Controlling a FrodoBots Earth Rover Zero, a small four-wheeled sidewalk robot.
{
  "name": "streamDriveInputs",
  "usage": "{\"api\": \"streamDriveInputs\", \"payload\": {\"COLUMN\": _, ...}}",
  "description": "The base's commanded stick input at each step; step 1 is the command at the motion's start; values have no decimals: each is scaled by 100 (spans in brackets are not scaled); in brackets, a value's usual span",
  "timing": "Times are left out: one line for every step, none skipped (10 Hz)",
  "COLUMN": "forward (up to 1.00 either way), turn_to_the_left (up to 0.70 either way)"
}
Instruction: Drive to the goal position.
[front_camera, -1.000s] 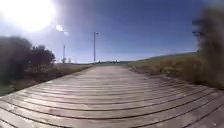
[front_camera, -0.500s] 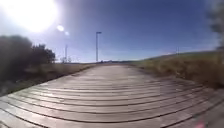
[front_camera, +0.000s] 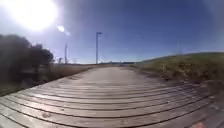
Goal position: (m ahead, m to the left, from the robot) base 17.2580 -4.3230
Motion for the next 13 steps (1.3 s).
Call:
{"api": "streamDriveInputs", "payload": {"forward": 100, "turn_to_the_left": 0}}
{"api": "streamDriveInputs", "payload": {"forward": 100, "turn_to_the_left": 0}}
{"api": "streamDriveInputs", "payload": {"forward": 100, "turn_to_the_left": 0}}
{"api": "streamDriveInputs", "payload": {"forward": 100, "turn_to_the_left": 0}}
{"api": "streamDriveInputs", "payload": {"forward": 100, "turn_to_the_left": 0}}
{"api": "streamDriveInputs", "payload": {"forward": 100, "turn_to_the_left": 0}}
{"api": "streamDriveInputs", "payload": {"forward": 100, "turn_to_the_left": 0}}
{"api": "streamDriveInputs", "payload": {"forward": 100, "turn_to_the_left": 0}}
{"api": "streamDriveInputs", "payload": {"forward": 100, "turn_to_the_left": 0}}
{"api": "streamDriveInputs", "payload": {"forward": 100, "turn_to_the_left": 0}}
{"api": "streamDriveInputs", "payload": {"forward": 100, "turn_to_the_left": 0}}
{"api": "streamDriveInputs", "payload": {"forward": 100, "turn_to_the_left": 0}}
{"api": "streamDriveInputs", "payload": {"forward": 100, "turn_to_the_left": 0}}
